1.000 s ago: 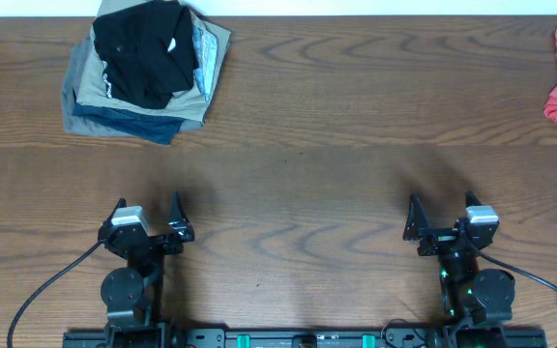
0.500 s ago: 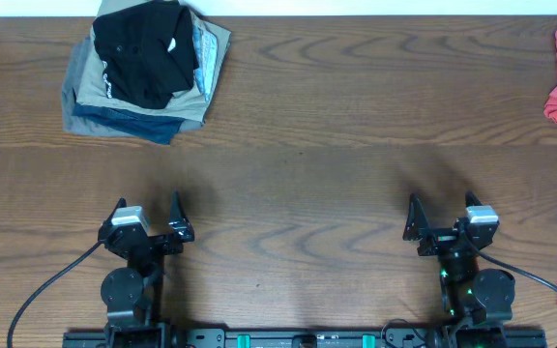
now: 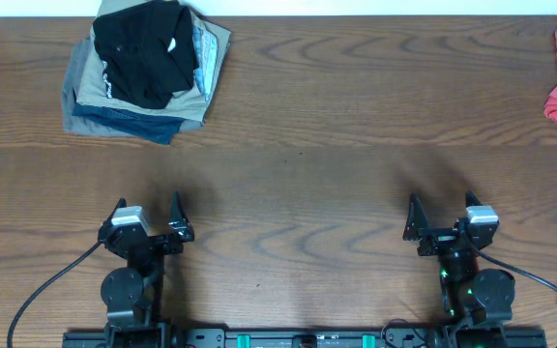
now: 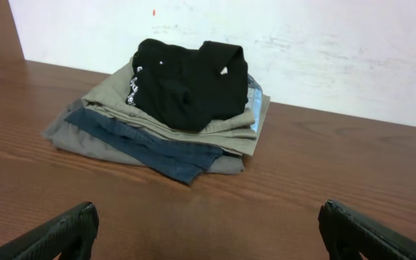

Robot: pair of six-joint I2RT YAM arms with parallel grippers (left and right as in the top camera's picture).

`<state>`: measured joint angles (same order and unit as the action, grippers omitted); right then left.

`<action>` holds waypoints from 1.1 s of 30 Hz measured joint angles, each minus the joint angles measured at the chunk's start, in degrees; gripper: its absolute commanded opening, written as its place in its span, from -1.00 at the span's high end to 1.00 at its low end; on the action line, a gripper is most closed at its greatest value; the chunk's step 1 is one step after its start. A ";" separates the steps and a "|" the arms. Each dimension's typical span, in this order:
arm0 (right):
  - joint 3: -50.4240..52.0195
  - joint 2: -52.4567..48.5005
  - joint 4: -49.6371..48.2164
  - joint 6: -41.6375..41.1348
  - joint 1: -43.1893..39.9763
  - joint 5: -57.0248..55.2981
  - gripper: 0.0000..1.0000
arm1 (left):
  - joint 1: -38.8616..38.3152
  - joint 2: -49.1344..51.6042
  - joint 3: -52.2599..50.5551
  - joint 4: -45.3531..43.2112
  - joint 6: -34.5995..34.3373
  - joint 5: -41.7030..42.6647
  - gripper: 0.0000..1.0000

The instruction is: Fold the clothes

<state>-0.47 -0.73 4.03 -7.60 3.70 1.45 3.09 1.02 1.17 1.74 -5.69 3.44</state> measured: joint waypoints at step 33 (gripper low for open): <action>-0.09 -0.28 -22.21 -36.76 -0.02 18.40 -0.99 | 0.00 0.07 0.00 0.02 0.00 -0.02 -0.96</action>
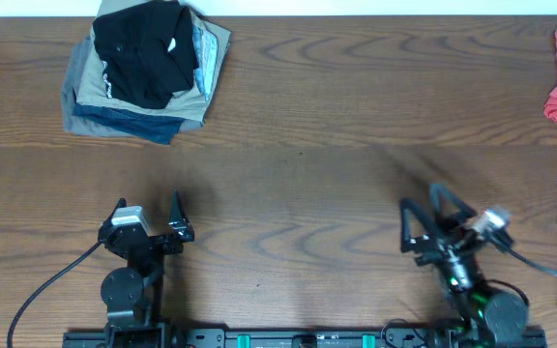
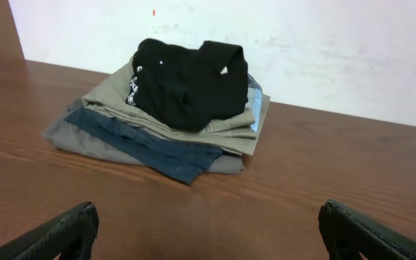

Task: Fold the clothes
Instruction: 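Reach the right gripper to the coral T-shirt at the right edge and grasp it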

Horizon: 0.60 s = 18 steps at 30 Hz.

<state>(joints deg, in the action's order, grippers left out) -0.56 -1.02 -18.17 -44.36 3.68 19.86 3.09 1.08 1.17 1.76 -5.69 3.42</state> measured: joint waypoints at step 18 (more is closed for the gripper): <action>-53.57 -55.71 28.17 27.54 -4.70 -22.08 -0.98 | 0.00 0.28 0.02 0.04 0.15 0.02 -0.96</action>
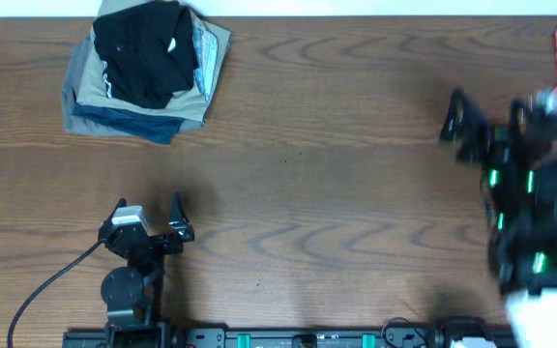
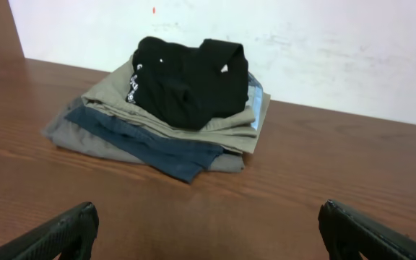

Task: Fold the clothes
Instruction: 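Reach the right gripper to the coral T-shirt at the right edge and grasp it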

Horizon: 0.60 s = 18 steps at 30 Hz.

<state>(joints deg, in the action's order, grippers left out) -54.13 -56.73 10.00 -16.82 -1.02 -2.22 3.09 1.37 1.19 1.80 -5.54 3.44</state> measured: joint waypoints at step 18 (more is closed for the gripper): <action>-48.35 -53.13 24.94 16.35 -16.31 -17.27 -0.83 | 0.00 0.02 0.02 0.07 0.04 0.00 -0.95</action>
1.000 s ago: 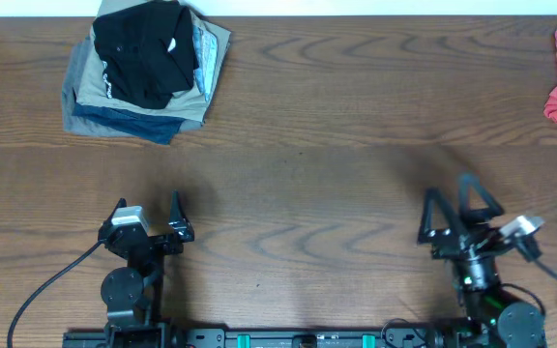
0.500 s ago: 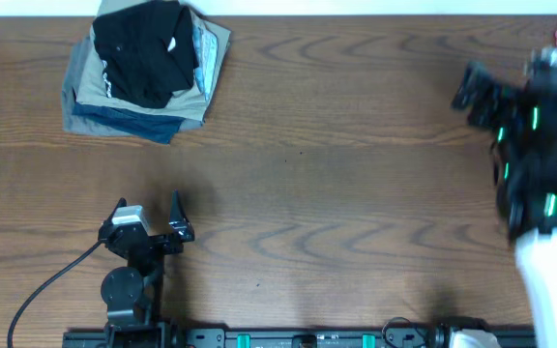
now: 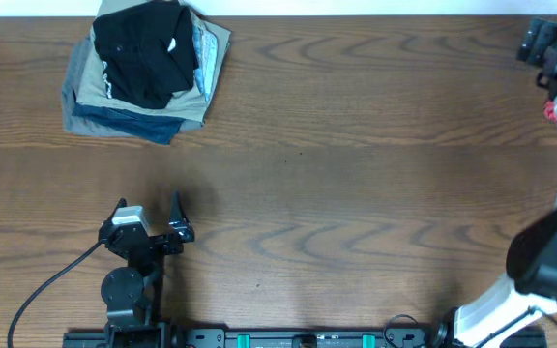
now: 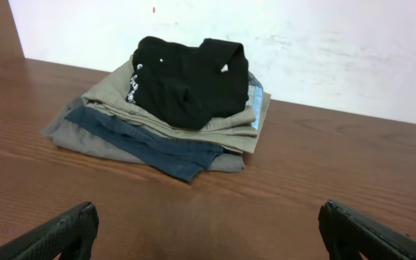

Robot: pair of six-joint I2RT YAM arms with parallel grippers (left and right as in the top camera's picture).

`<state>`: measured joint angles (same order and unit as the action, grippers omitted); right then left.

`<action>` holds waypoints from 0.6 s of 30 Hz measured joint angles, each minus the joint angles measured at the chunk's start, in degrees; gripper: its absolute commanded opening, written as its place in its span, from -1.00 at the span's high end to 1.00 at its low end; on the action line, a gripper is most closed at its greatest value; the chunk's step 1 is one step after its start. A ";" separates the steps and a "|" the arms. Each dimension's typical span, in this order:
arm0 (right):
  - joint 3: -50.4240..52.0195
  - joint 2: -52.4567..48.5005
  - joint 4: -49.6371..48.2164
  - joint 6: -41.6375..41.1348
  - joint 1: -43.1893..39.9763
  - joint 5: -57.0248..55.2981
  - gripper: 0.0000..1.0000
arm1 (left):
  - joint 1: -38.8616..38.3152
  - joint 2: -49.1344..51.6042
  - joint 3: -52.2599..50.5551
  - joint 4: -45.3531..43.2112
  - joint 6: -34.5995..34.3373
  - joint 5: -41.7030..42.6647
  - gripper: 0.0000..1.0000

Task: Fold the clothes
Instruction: 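Reach the right gripper to the coral T-shirt at the right edge and grasp it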

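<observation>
A pile of folded clothes, black on top of khaki, blue and grey, lies at the table's far left corner; the left wrist view shows the pile against the white wall. My left gripper rests open near the front edge, its fingers wide apart over bare wood with nothing between them. My right arm stretches along the right edge, its gripper at the far right corner. Only a sliver of a red garment shows beside that arm; the rest is hidden.
The brown wooden table fills the overhead view, with a white wall behind its far edge. A black cable loops from the left arm's base at the front.
My right gripper has moved from about mid-depth at the right side to the far right corner, and its arm now covers most of the red garment. The left arm has not moved.
Both grippers stood open near the front edge, with the red garment along the right edge. The right gripper then turned rightward at its place, later stood beside the garment at the right, and now is at the far right corner. The pile and left arm stayed put.
</observation>
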<state>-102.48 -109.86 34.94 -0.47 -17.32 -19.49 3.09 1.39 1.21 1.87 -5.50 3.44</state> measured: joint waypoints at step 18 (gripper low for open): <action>-2.60 -18.82 -2.23 2.69 -12.92 3.74 -0.76 | 0.00 0.00 0.00 0.00 -0.02 0.00 -0.95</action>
<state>-105.08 -128.68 32.71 2.22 -30.24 -15.75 3.09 1.39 1.21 1.87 -5.52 3.44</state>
